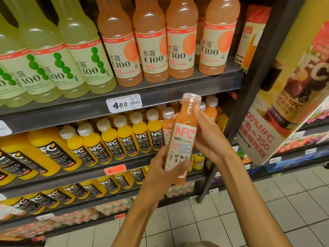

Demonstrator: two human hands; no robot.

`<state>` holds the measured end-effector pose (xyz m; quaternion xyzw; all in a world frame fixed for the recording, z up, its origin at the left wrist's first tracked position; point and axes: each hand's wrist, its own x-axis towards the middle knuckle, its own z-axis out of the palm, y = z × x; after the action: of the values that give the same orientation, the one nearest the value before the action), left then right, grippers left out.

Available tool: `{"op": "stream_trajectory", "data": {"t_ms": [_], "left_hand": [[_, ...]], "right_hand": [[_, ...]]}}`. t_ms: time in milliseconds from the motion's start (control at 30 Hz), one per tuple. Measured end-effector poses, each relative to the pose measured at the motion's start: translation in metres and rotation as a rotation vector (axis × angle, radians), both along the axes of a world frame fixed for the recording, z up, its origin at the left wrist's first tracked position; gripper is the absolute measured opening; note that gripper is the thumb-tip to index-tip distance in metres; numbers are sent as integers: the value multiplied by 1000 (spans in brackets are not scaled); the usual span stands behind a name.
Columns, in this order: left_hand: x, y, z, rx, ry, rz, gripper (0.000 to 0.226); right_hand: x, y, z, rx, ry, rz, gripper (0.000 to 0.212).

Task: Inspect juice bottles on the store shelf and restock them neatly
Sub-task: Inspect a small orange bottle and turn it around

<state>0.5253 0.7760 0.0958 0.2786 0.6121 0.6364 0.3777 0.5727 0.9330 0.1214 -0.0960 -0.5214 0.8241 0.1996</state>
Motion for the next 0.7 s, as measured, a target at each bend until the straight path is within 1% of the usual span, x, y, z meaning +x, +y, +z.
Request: {"op": "stream_trajectory", "data": {"t_ms": [133, 233, 333, 400, 567, 667, 700], "left_hand": [[-8, 3, -1, 2, 115, 5, 59], [-12, 3, -3, -11, 204, 18, 63], [-17, 2, -4, -28, 273, 32, 63], [-19, 1, -5, -24, 292, 28, 64], [-23, -5, -3, 12, 289, -36, 64], [-24, -8, -4, 18, 268, -151, 62], [-23, -9, -5, 20, 243, -183, 62]], "right_hand": [[5, -7, 8, 100, 120, 63, 52], [11, -10, 16, 181, 185, 159, 61], [16, -13, 21, 242, 208, 235, 67], [18, -13, 21, 224, 215, 247, 67], [18, -15, 24, 168, 256, 274, 57], [13, -16, 27, 127, 265, 301, 68], [12, -17, 28, 117, 272, 306, 68]]}}
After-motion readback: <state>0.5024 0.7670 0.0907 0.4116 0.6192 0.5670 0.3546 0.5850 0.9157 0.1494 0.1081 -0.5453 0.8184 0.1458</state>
